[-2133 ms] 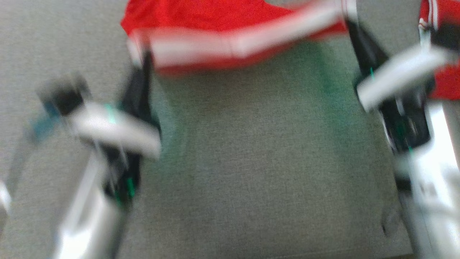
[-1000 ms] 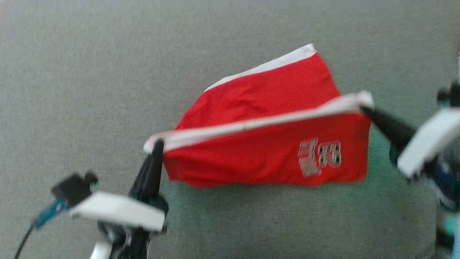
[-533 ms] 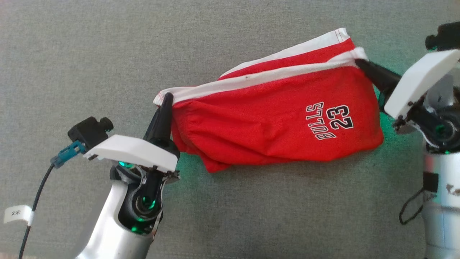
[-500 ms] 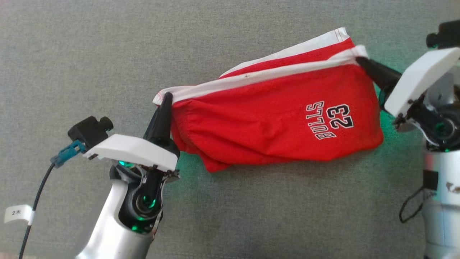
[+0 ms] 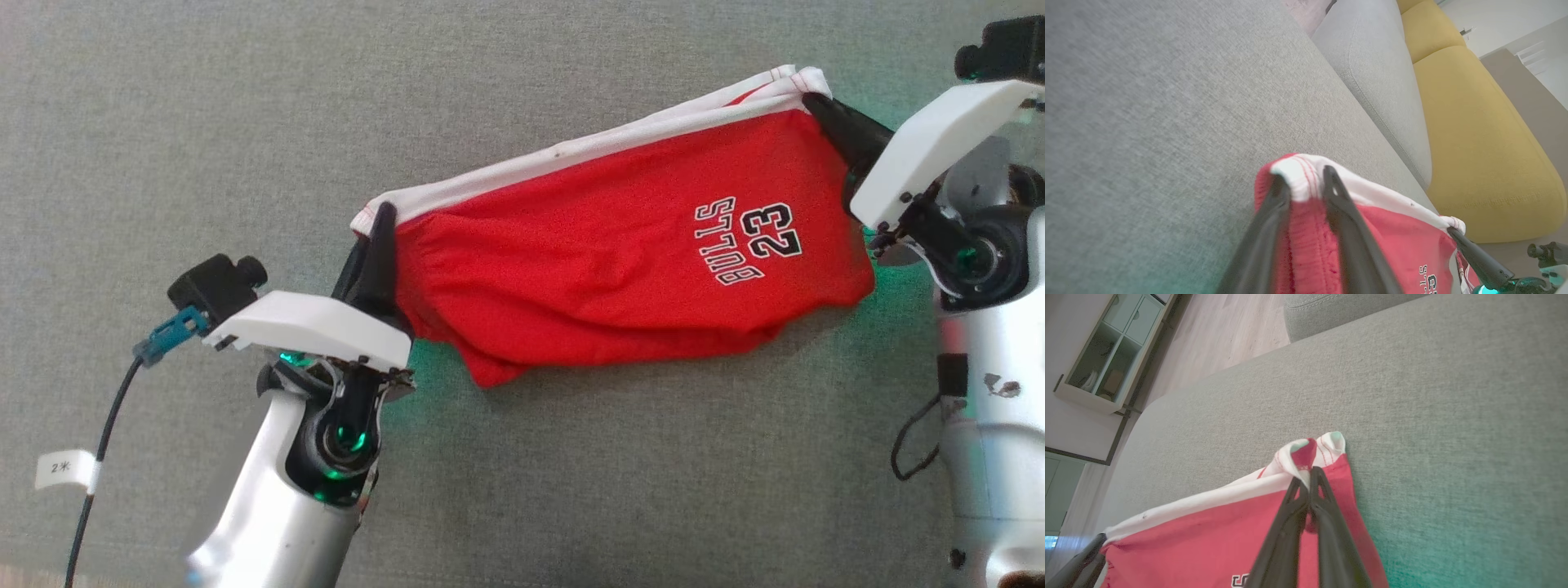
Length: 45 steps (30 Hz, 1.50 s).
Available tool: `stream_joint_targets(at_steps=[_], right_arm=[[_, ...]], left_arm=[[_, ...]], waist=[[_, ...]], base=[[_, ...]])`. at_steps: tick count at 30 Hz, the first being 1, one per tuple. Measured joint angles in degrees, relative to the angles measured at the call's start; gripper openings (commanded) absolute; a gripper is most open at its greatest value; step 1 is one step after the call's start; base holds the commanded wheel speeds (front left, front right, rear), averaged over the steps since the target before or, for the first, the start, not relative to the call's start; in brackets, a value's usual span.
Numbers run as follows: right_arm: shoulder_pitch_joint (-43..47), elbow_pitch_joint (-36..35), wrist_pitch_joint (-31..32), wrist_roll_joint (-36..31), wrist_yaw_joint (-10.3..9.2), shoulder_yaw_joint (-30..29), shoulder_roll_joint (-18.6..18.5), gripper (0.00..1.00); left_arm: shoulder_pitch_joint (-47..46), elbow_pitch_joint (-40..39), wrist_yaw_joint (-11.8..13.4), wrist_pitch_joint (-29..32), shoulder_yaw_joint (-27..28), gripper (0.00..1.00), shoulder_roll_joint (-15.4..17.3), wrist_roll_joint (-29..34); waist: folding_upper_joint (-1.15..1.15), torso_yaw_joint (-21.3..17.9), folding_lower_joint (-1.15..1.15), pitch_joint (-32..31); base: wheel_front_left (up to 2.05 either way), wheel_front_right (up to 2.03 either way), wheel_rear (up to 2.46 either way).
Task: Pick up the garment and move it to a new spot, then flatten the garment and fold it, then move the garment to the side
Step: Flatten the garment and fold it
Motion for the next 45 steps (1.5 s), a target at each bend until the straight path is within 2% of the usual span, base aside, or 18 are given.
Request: stream_joint_targets(at_steps=[1,2,9,13,16,19,23,26,33,34,35,40,45], right_arm=[[-0.1,0.5,-0.7,-0.6,0.00,-0.1,0.1,1.00],[-0.1,1.1,-1.0,-0.9,0.00,0.0,0.1,1.00],[-0.1,1.6,-4.3,-2.1,0.00,-0.5,-0.3,1.00],[0.4,-1.0,-4.4,-2.4,0.00,-0.8,-2.7,1.00],[2.7,-3.5,-2.2,-3.0,0.00,-0.4,-5.3,1.00],[7.2,-4.8,0.2,-3.0,0.00,-0.3,-5.9,1.00],[10.0,-5.1,2.3,-3.3,0.00,-0.8,-5.6,1.00],[9.7,-5.4,4.1,-4.3,0.00,-0.7,-5.3,1.00],[9.0,-4.2,6.9,-8.0,0.00,0.8,-4.7,1.00],[8.6,-3.8,6.9,-8.5,0.00,0.9,-4.6,0.76],[8.3,-3.3,6.9,-9.1,0.00,1.0,-4.6,0.00],[7.9,-1.1,6.0,-9.0,0.00,0.3,-3.0,0.00],[8.3,0.0,5.1,-7.1,0.00,-4.0,-2.4,0.00]], left_arm=[[-0.2,0.4,0.0,-0.1,0.0,0.80,-0.1,0.0],[-0.4,0.7,0.1,-0.4,0.0,1.00,-0.1,0.3],[-0.3,2.2,2.2,-3.6,-0.5,1.00,0.5,4.8],[1.7,0.8,3.4,-6.9,-2.1,1.00,2.4,9.7],[5.2,-2.3,4.9,-12.6,-2.9,1.00,4.4,15.3],[7.8,-4.8,7.2,-19.0,-3.9,1.00,6.1,22.8],[9.5,-6.2,9.1,-21.6,-3.7,1.00,5.6,28.7],[10.1,-7.8,8.8,-21.9,-2.9,1.00,3.8,31.8],[12.2,-9.7,5.0,-22.1,-1.0,1.00,0.0,39.0],[12.8,-9.7,4.4,-22.1,-0.8,1.00,-0.2,40.0],[13.2,-9.6,3.8,-22.2,-0.7,1.00,-0.4,41.0],[14.3,-9.1,1.8,-22.2,0.6,1.00,-1.4,43.9],[17.1,-8.8,0.5,-22.2,3.3,1.00,-1.8,45.0]], waist=[[0.00,0.0,0.00,0.0],[0.00,0.0,0.00,-0.1],[0.00,-0.4,0.00,-0.9],[0.00,-0.6,0.00,-1.9],[0.00,-0.6,0.00,-2.7],[0.00,-0.1,-0.01,-3.0],[0.00,1.1,-0.01,-2.8],[0.00,2.4,0.00,-2.3],[0.00,4.6,-0.01,-2.0],[0.00,4.8,-0.01,-2.1],[0.00,4.9,0.00,-2.2],[0.00,4.8,0.00,-3.1],[0.00,3.1,0.00,-4.5]], base=[[0.00,0.00,0.00],[0.00,0.00,0.00],[0.00,0.00,0.00],[0.00,0.00,0.00],[0.00,0.00,0.00],[0.00,0.00,0.00],[0.00,0.00,0.00],[0.00,0.00,0.00],[0.00,0.00,0.00],[0.00,0.00,0.00],[0.00,0.00,0.00],[0.00,0.00,0.00],[0.00,0.00,0.00]])
